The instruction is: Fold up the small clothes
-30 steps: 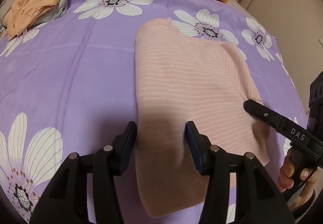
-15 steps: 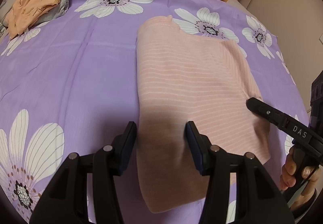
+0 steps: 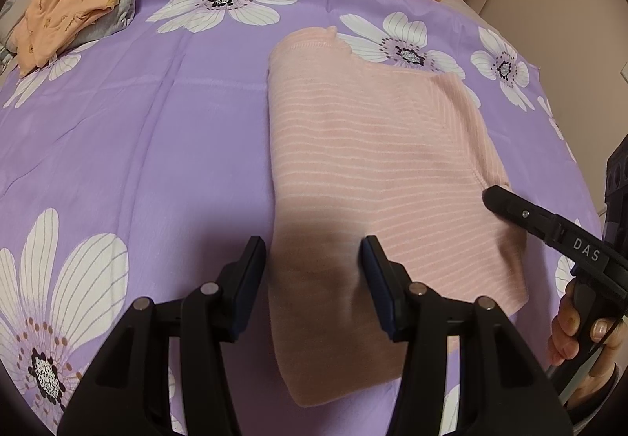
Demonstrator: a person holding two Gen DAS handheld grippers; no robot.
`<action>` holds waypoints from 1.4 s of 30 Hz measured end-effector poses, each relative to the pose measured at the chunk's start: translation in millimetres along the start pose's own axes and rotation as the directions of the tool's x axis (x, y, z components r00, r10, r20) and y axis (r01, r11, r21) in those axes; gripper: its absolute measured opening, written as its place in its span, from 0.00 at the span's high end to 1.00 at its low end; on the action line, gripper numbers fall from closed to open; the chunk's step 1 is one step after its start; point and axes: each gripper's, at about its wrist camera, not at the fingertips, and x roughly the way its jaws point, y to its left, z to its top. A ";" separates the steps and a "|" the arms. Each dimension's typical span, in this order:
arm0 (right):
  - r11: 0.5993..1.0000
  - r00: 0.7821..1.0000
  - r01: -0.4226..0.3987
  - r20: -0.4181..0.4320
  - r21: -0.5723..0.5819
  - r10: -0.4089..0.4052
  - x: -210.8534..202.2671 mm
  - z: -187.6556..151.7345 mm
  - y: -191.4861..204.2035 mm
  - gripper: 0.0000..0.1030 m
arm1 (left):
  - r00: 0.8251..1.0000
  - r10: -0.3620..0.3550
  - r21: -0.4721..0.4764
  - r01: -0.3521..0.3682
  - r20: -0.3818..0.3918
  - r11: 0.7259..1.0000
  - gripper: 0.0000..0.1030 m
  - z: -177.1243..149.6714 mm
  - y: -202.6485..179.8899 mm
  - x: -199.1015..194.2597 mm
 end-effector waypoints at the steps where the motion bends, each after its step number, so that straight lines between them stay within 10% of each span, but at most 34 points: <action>1: 1.000 1.000 0.000 0.000 -0.001 0.000 -0.1 0.0 0.0 0.70 | 1.000 0.000 0.000 0.000 0.000 1.000 0.50 0.5 -0.9 0.5; 42: 0.999 0.999 0.022 0.025 0.036 -0.022 -22.4 -5.1 -7.8 0.70 | 0.999 0.047 -0.009 -0.047 -0.022 0.999 0.45 -26.7 8.1 -20.3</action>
